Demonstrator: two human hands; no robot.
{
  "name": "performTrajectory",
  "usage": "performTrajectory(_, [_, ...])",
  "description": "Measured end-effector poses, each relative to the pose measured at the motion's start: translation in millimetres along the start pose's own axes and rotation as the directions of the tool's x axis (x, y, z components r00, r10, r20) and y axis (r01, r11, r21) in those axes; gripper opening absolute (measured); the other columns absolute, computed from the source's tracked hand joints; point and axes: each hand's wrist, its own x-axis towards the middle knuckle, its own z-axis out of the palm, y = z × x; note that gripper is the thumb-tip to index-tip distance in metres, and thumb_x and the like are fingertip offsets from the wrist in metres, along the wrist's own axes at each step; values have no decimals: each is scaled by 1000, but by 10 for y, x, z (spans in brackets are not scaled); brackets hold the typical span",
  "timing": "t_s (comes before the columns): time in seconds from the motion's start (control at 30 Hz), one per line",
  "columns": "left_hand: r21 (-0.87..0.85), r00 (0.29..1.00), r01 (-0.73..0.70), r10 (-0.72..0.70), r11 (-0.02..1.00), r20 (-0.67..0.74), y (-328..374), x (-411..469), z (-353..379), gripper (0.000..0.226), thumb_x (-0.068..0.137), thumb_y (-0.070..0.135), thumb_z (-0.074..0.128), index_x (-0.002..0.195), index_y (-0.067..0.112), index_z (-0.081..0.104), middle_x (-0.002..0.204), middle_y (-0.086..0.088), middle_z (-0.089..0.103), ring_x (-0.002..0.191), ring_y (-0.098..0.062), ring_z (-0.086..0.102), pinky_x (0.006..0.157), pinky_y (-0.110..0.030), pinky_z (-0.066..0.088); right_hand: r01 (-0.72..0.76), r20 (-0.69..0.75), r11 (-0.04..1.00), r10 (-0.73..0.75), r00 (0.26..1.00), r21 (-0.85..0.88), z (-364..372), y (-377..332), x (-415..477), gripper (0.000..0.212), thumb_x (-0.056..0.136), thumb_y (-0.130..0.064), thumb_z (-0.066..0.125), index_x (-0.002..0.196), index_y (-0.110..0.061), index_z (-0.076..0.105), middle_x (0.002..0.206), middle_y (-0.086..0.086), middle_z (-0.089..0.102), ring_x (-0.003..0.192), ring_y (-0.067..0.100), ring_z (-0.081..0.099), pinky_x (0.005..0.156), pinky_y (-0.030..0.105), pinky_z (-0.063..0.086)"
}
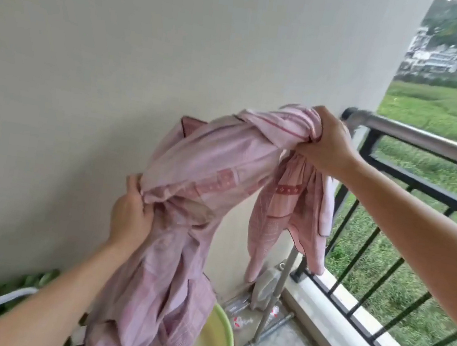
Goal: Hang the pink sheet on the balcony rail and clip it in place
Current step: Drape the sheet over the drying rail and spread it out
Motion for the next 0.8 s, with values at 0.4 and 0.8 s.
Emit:
performTrajectory(0.4, [159, 769, -595, 616, 788, -170, 1997, 1106, -56, 57, 85, 24, 42, 141, 18, 39, 85, -24, 69, 57, -43, 63, 50, -44, 50, 209, -384, 771, -508, 771, -601, -2220, -43, 857, 33, 93, -19, 47, 125, -17, 53, 128, 13, 54, 106, 34, 58, 82, 47, 52])
performTrajectory(0.8, [2, 842, -515, 505, 857, 191, 2570, 589, 823, 35, 83, 22, 53, 118, 19, 53, 88, -18, 71, 78, -45, 63, 60, -43, 51, -376, 144, 639, 610, 779, -671, -2192, 1611, 461, 21, 87, -12, 60, 107, -7, 65, 100, 16, 68, 84, 32, 69, 71, 48, 61])
